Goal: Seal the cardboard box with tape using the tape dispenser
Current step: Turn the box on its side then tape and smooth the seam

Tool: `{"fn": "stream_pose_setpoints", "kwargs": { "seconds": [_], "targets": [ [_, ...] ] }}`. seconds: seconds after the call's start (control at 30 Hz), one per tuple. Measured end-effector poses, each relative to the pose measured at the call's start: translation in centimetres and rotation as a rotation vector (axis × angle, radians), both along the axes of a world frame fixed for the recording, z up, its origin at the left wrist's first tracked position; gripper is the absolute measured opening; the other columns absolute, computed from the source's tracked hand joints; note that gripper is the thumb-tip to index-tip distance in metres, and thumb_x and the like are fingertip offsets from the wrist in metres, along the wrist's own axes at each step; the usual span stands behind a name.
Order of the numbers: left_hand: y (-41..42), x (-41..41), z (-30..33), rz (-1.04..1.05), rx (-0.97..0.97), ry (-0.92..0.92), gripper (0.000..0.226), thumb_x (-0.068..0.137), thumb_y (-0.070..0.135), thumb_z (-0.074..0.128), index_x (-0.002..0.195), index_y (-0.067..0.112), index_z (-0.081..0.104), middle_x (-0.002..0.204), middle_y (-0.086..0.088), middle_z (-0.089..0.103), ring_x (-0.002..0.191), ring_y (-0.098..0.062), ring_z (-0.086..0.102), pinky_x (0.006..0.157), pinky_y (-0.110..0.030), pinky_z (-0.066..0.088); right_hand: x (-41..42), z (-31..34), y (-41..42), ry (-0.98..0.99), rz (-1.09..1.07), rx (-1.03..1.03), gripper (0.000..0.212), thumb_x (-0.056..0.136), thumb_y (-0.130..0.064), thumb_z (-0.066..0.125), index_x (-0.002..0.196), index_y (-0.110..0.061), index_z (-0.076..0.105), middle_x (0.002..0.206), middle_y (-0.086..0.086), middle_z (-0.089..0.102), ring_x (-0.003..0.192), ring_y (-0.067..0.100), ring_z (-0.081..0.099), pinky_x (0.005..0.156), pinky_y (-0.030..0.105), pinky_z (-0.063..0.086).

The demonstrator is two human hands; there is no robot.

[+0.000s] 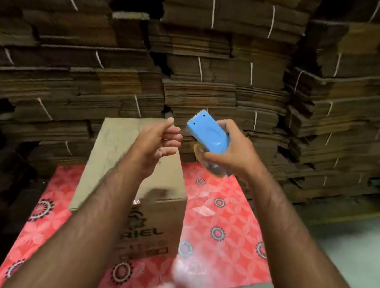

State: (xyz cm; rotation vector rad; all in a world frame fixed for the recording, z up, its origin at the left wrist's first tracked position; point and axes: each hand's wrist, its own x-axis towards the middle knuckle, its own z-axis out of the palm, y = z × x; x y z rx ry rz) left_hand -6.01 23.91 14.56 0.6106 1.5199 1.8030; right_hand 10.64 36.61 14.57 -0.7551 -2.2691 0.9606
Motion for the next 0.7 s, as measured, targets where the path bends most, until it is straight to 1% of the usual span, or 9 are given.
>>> {"fn": "stream_pose_setpoints", "kwargs": {
  "seconds": [0.07, 0.17, 0.23, 0.4, 0.5, 0.6, 0.7],
  "targets": [
    [-1.9, -1.3, 1.6, -0.014, 0.004, 0.002, 0.035, 0.097, 0.041, 0.054, 0.092, 0.011, 0.070, 0.079, -0.003, 0.071, 0.069, -0.014, 0.063, 0.066, -0.028, 0.046, -1.3, 1.5, -2.2, -0.087, -0.043, 0.146, 0.065, 0.056, -0.045, 0.079, 0.113, -0.041, 0.048, 0.099, -0.016, 0.068, 0.090, 0.016, 0.067, 0.077, 0.041, 0.058],
    [-5.0, -3.0, 2.6, 0.002, -0.037, 0.018, 0.034, 0.095, 0.039, 0.059, 0.080, 0.011, 0.071, 0.072, -0.004, 0.070, 0.064, -0.015, 0.062, 0.063, -0.028, 0.045, -3.3, 2.5, -5.0, -0.117, -0.010, 0.235, 0.065, 0.057, -0.045, 0.079, 0.113, -0.042, 0.047, 0.097, -0.018, 0.066, 0.091, 0.017, 0.066, 0.081, 0.042, 0.056],
    [-6.8, -4.0, 2.3, 0.014, -0.049, 0.013, 0.032, 0.095, 0.035, 0.061, 0.079, 0.010, 0.072, 0.072, -0.006, 0.070, 0.062, -0.015, 0.062, 0.061, -0.027, 0.047, -4.4, 2.8, -6.7, -0.125, 0.018, 0.244, 0.064, 0.057, -0.044, 0.079, 0.113, -0.041, 0.048, 0.098, -0.019, 0.064, 0.090, 0.016, 0.065, 0.081, 0.042, 0.056],
    [-10.3, -5.5, 1.6, -0.030, -0.039, -0.015, 0.019, 0.091, 0.029, 0.066, 0.090, 0.011, 0.073, 0.076, -0.006, 0.068, 0.062, -0.013, 0.061, 0.061, -0.026, 0.044, -6.6, 2.6, -9.9, -0.169, 0.047, 0.235, 0.066, 0.053, -0.050, 0.074, 0.113, -0.044, 0.047, 0.103, -0.015, 0.067, 0.092, 0.015, 0.066, 0.083, 0.042, 0.057],
    [-11.5, -6.2, 1.0, -0.043, -0.048, -0.032, 0.015, 0.090, 0.024, 0.066, 0.085, 0.013, 0.075, 0.076, -0.006, 0.068, 0.062, -0.013, 0.060, 0.059, -0.026, 0.041, -7.5, 2.2, -11.2, -0.213, 0.073, 0.234, 0.065, 0.058, -0.049, 0.077, 0.115, -0.043, 0.046, 0.103, -0.013, 0.067, 0.092, 0.015, 0.066, 0.083, 0.043, 0.058],
    [-12.2, -6.5, 0.5, -0.037, -0.048, -0.068, 0.012, 0.089, 0.020, 0.066, 0.081, 0.013, 0.073, 0.070, -0.002, 0.068, 0.059, -0.011, 0.060, 0.059, -0.026, 0.041, -8.0, 1.8, -12.1, -0.246, 0.082, 0.234, 0.062, 0.063, -0.045, 0.080, 0.114, -0.044, 0.044, 0.097, -0.013, 0.066, 0.084, 0.014, 0.067, 0.076, 0.041, 0.060],
    [-12.5, -6.8, 0.1, -0.005, -0.045, -0.082, 0.009, 0.088, 0.014, 0.066, 0.082, 0.013, 0.072, 0.068, -0.002, 0.068, 0.058, -0.010, 0.061, 0.058, -0.024, 0.043, -8.2, 1.5, -12.5, -0.272, 0.089, 0.251, 0.058, 0.066, -0.047, 0.079, 0.112, -0.045, 0.044, 0.090, -0.013, 0.064, 0.075, 0.013, 0.065, 0.068, 0.038, 0.060]
  ]
}}
